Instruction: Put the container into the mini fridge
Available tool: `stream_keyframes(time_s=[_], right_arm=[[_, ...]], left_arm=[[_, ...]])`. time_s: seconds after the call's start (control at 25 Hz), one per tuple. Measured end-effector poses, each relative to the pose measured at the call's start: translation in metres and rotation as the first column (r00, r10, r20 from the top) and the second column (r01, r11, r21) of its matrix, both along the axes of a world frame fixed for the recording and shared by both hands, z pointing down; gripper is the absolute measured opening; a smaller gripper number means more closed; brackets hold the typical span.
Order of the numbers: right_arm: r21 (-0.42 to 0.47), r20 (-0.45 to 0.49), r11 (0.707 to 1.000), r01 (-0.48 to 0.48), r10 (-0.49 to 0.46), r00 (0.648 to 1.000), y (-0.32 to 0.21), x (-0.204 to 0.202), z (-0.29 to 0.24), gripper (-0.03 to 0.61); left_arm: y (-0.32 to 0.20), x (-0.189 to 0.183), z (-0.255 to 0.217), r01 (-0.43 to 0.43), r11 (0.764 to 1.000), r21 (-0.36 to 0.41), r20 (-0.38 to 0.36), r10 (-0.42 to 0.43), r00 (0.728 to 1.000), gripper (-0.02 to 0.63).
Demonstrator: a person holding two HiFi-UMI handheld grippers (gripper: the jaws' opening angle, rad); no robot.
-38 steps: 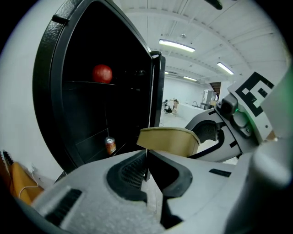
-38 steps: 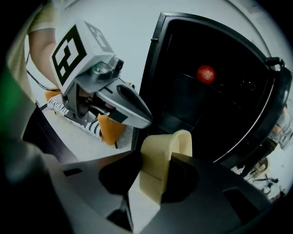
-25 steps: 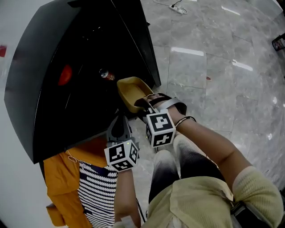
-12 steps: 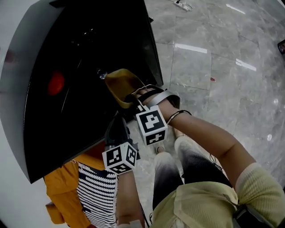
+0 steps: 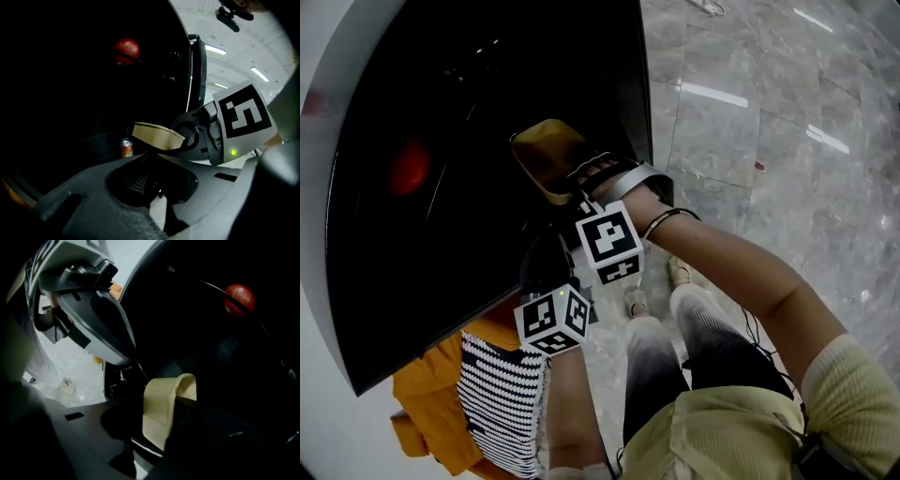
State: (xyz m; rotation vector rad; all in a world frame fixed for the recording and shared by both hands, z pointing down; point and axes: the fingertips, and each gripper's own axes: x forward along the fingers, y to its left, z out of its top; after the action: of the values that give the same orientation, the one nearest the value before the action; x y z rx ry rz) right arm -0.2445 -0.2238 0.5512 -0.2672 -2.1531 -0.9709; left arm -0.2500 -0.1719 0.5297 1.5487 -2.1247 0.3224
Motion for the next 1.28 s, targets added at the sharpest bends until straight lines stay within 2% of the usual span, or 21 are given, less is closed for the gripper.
stream_keyframes(time_s=[0.2, 0.4, 0.72, 0.88, 1.12, 1.28], right_arm=[[-0.005, 0.016, 1.000, 0.018, -0.018, 1.000, -0.008, -0.019, 0.006, 0.133], [0.075, 0.012, 0.997, 0.025, -0.026, 1.000, -0.019, -0.030, 0.013, 0.133], [0.114, 0.012, 0.993, 0.038, -0.040, 0.999, -0.021, -0.046, 0.025, 0.133], [0.110, 0.021, 0.992, 0.064, -0.067, 0.998, -0.017, -0.050, 0.028, 0.135], [0.164, 0.031, 0.982, 0.097, -0.104, 0.994, -0.009, -0.053, 0.026, 0.137], [0.135, 0.015, 0.986, 0.092, -0.095, 0.995, -0.015, -0.064, 0.039, 0.147]], left_arm=[[-0.006, -0.014, 0.008, 0.061, 0.998, -0.009, 0.010, -0.061, 0.998, 0.032], [-0.008, -0.023, 0.015, 0.078, 0.997, -0.021, 0.015, -0.078, 0.997, 0.032], [-0.007, -0.039, 0.019, 0.141, 0.990, -0.029, 0.012, -0.141, 0.990, 0.034], [-0.010, -0.041, 0.020, 0.131, 0.991, -0.029, 0.019, -0.130, 0.991, 0.034], [-0.003, -0.041, 0.022, 0.124, 0.992, -0.038, 0.031, -0.123, 0.992, 0.034], [-0.010, -0.051, 0.032, 0.142, 0.988, -0.055, 0.018, -0.141, 0.990, 0.034]])
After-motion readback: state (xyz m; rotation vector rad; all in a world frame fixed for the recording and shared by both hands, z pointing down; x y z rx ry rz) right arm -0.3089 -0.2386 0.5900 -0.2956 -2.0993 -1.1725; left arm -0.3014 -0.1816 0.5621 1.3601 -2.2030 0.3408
